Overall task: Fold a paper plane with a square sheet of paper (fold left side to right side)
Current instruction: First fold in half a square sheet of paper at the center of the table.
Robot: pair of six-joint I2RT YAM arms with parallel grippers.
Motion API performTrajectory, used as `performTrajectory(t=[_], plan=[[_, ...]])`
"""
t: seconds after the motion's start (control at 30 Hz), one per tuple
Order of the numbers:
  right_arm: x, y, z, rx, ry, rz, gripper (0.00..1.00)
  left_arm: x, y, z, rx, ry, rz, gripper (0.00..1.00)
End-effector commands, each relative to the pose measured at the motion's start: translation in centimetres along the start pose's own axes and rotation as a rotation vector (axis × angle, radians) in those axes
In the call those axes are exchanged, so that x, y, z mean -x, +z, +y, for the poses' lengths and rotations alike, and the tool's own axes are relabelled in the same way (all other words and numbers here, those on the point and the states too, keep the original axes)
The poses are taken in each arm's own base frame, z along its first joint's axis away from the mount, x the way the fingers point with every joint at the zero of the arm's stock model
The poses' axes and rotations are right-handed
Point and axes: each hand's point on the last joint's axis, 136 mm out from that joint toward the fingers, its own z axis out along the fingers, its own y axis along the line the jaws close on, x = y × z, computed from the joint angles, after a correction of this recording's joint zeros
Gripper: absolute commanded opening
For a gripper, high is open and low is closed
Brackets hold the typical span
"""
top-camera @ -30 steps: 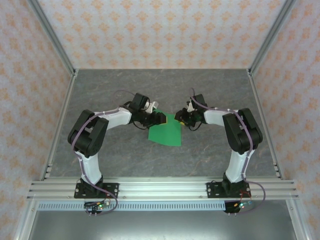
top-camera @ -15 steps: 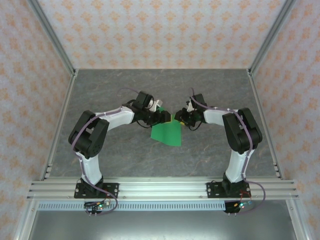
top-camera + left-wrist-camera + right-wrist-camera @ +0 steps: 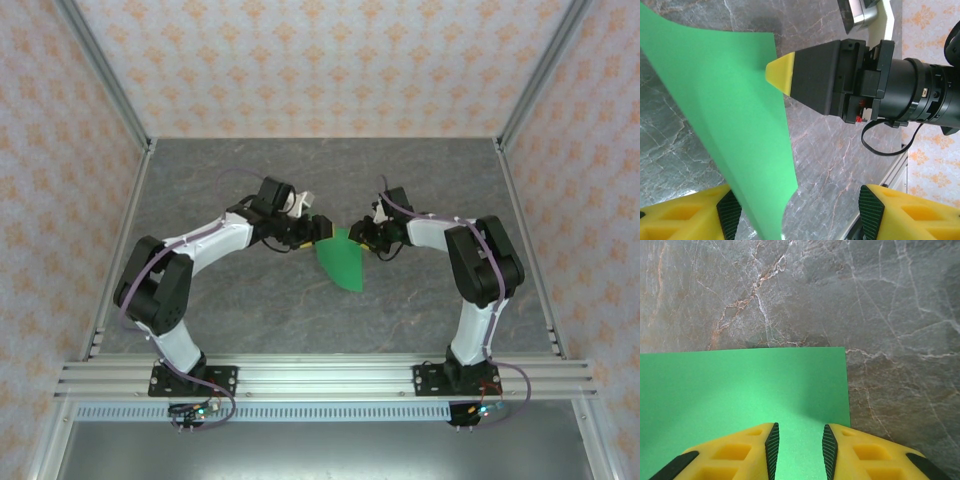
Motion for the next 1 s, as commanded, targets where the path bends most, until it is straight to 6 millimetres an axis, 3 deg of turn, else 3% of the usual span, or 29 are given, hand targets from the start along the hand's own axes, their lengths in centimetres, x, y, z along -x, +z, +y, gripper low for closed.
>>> performTrajectory(t=[0.0,0.23,0.53,0.77,0.97], plan=[[-1.7,1.4,-4.6,-0.167,0.035,0.042,0.34,-0.2,0.2,-0.6,-0.048,-0.003,0.008,0.65],[-1.6,1.4,-4.3,-0.151,0.038,0.04,0.34,-0.1,2.4,-1.3,-0.084,-0.004,0.031,0.65],[-0.7,1.3,-2.2,-0.053,0.055,0.005,0.34,-0.3,4.9,-1.4,-0.105,-0.016,0.062,0.65],[2.4,-2.8,1.4,0.064,0.039,-0.112,0.35,-0.6,5.6,-0.4,-0.086,-0.029,0.073,0.65],[2.1,-5.3,4.0,0.135,-0.002,-0.127,0.41,-0.4,5.6,-0.4,-0.085,-0.027,0.065,0.65]])
